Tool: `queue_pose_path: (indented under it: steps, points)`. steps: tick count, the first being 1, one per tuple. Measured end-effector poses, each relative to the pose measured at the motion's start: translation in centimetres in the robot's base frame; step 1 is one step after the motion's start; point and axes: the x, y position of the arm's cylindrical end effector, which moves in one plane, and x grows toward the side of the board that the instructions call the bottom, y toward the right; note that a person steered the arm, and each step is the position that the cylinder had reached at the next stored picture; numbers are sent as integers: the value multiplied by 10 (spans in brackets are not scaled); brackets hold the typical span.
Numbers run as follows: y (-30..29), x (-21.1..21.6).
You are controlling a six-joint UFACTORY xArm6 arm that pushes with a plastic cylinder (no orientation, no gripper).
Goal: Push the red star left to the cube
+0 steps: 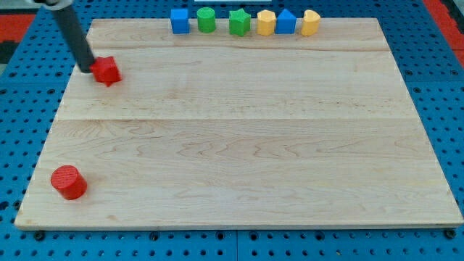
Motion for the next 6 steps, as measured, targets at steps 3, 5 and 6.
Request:
queue_pose_path:
  steps: [3,5,6]
  points:
    - [38,10]
    - [37,-36]
    - [23,-58]
